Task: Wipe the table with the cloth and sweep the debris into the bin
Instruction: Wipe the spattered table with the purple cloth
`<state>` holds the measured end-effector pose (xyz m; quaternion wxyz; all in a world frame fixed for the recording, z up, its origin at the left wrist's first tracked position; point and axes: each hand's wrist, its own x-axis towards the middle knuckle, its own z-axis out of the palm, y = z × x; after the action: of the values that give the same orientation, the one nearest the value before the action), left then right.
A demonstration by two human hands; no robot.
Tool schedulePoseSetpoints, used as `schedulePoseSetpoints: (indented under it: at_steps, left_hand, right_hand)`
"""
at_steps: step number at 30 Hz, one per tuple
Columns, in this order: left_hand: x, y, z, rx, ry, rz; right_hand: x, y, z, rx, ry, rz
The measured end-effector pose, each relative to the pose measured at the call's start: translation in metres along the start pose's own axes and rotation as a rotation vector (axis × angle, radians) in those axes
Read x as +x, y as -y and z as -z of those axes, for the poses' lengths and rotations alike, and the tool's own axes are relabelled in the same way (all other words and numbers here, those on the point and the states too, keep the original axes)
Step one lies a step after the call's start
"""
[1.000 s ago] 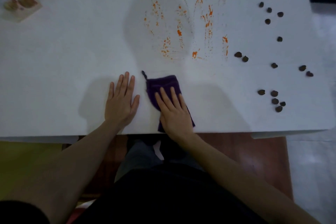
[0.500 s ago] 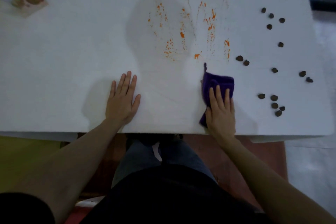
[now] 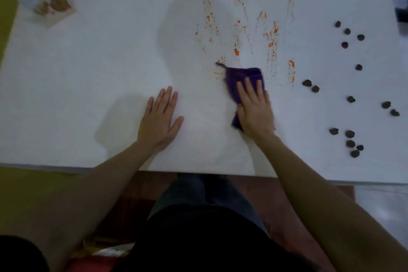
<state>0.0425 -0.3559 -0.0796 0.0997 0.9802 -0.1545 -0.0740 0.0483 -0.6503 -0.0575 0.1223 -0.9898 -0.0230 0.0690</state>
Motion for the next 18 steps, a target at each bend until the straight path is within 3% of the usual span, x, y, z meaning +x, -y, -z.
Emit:
schedulePoseSetpoints:
  at_steps: [5,9,13,18]
  left_hand:
    - [0.055,0.035,0.020,0.027,-0.033,0.071]
    - [0.084,0.071,0.028,0.072,-0.011,0.110]
    - [0.085,0.081,0.022,0.081,-0.009,0.095]
    - [0.084,0.081,0.020,0.069,-0.033,0.090]
  right_hand:
    - [-0.030,-0.034,0.003,0.040,-0.059,-0.203]
    - [-0.068,0.006,-0.008,0.059,-0.061,-0.285]
    - [-0.076,0.074,-0.027,0.014,-0.003,-0.018]
    - [0.002,0.120,-0.033,-0.051,0.073,0.291]
